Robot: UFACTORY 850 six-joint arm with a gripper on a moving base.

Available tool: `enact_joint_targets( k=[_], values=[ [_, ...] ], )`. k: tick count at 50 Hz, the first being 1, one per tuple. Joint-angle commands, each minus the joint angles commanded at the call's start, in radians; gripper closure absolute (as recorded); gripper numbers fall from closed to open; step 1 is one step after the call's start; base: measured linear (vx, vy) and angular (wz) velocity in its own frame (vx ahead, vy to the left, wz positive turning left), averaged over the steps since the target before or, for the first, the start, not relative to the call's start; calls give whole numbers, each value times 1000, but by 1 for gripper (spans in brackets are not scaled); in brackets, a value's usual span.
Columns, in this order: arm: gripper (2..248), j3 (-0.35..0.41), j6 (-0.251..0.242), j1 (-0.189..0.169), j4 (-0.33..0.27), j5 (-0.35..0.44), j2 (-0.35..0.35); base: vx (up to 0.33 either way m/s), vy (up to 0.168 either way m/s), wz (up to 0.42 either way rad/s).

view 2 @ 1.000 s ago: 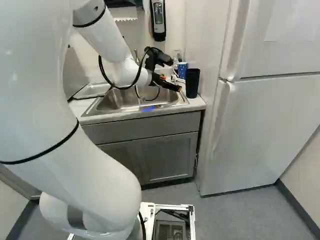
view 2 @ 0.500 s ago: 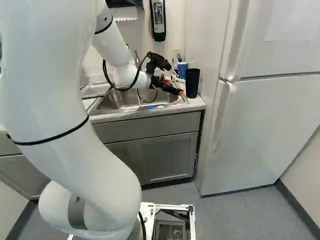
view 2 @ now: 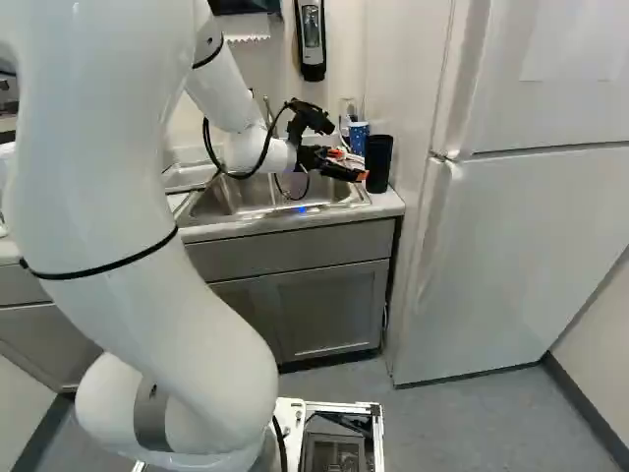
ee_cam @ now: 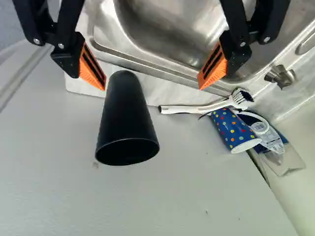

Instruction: Rinse the cup and place it in the tray

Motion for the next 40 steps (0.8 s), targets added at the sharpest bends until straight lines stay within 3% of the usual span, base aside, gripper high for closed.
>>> enact_joint_targets(
  k=[31,40],
  values=[
    [3,-31,0,-40,0,52,-28,0,0,0],
    [3,-48,-58,-51,0,52,-43,0,0,0]
  ],
)
